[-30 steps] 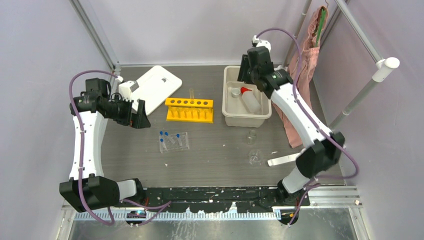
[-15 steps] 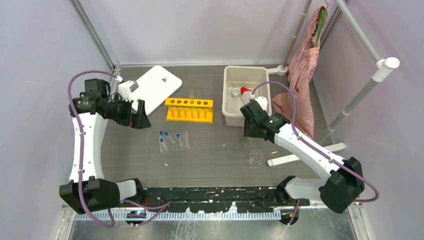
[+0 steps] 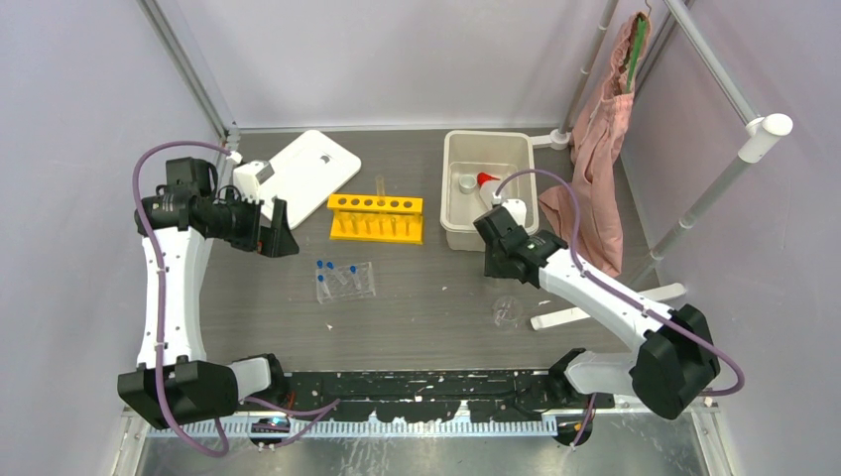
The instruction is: Organize the chemistry lab equipment
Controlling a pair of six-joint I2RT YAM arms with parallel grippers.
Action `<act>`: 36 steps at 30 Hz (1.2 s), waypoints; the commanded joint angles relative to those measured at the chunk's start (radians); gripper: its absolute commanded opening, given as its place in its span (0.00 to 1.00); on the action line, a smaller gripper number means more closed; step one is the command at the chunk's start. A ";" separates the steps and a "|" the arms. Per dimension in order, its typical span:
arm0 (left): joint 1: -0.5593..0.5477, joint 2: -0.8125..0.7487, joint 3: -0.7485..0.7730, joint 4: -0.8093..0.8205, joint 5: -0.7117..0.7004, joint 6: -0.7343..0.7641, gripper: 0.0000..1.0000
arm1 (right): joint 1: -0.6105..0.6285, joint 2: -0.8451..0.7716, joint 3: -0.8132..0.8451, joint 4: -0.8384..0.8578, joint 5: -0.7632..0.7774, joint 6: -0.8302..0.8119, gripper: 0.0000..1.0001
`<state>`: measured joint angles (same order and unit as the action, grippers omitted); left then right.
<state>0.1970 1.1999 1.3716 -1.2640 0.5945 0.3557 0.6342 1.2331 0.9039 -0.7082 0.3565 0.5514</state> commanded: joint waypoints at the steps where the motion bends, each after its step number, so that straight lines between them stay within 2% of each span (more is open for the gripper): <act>1: 0.005 -0.024 0.034 -0.009 0.017 0.014 1.00 | 0.004 0.020 0.008 0.071 0.060 -0.023 0.29; 17: 0.004 -0.014 0.022 0.003 0.023 0.013 1.00 | 0.005 0.114 -0.034 0.157 0.155 -0.020 0.22; 29: 0.005 -0.014 0.023 0.003 0.021 0.015 1.00 | 0.005 0.138 -0.076 0.161 0.140 0.005 0.20; 36: 0.004 -0.014 0.022 0.004 0.032 0.010 1.00 | 0.004 0.117 -0.076 0.119 0.110 0.020 0.29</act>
<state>0.1970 1.1999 1.3716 -1.2705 0.5953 0.3561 0.6350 1.3548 0.8471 -0.5503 0.4919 0.5346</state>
